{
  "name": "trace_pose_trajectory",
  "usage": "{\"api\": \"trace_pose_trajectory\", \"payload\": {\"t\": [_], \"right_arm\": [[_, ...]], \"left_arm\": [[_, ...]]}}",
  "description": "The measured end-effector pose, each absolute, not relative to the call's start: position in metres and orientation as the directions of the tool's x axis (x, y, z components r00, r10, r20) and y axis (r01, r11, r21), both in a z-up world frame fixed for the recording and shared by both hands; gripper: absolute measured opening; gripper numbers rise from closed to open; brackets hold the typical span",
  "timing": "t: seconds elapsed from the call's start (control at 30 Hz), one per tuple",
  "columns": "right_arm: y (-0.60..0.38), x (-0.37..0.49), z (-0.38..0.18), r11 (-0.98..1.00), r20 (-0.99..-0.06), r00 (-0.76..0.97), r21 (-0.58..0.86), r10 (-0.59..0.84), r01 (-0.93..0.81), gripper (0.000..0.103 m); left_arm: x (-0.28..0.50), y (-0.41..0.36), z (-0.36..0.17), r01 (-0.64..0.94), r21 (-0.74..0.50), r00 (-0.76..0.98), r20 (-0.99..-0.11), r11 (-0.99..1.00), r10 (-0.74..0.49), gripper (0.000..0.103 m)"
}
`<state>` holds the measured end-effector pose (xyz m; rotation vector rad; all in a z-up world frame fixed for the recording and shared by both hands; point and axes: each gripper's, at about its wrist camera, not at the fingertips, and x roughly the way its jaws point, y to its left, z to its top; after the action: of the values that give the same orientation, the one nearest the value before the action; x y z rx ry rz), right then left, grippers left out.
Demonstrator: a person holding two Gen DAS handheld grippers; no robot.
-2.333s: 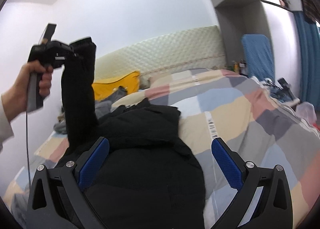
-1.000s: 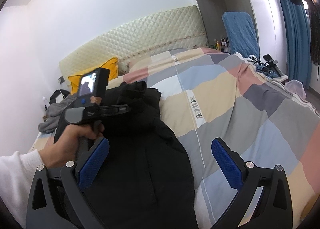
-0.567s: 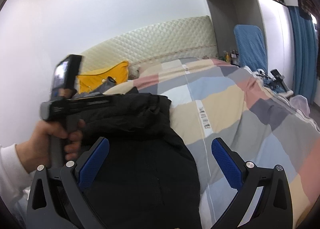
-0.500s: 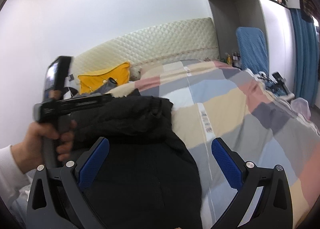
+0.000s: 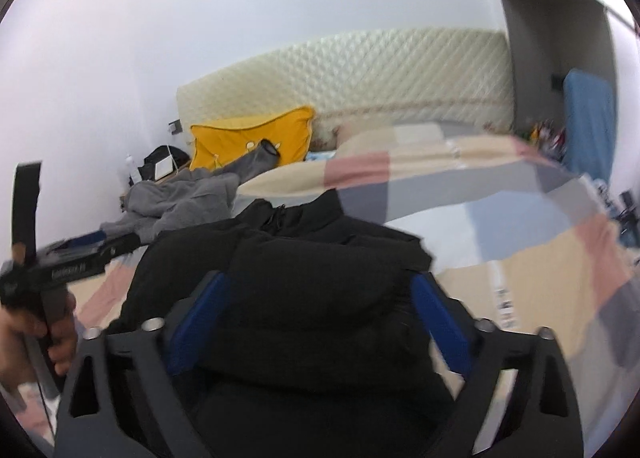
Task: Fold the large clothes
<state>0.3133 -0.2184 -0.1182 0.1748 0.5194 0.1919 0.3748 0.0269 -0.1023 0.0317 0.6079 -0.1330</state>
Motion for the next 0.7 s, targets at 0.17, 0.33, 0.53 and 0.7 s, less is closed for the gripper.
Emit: {"api": "trace_pose_trajectory", "payload": {"t": [0.17, 0.33, 0.53, 0.7], "right_arm": [[-0.190, 0.368, -0.145, 0.966, -0.508, 0.825, 0.201, 0.247, -0.166, 0.086], [-0.172, 0.399, -0.187, 0.965, -0.577, 0.774, 0.179, 0.261, -0.192, 0.087], [-0.167, 0.406, -0.217, 0.967, -0.566, 0.784, 0.151, 0.254, -0.204, 0.088], [-0.161, 0.419, -0.229, 0.967, -0.579, 0.775, 0.127, 0.253, -0.221, 0.091]], "left_arm": [[0.404, 0.017, -0.133, 0.132, 0.075, 0.804, -0.591, 0.988, -0.062, 0.098], [0.425, 0.006, -0.165, 0.150, 0.120, 0.784, -0.619, 0.981, -0.044, 0.094], [0.444, 0.008, -0.188, 0.147, 0.097, 0.779, -0.625, 0.984, -0.055, 0.094], [0.455, 0.009, -0.204, 0.164, 0.091, 0.765, -0.641, 0.982, -0.068, 0.094]]}}
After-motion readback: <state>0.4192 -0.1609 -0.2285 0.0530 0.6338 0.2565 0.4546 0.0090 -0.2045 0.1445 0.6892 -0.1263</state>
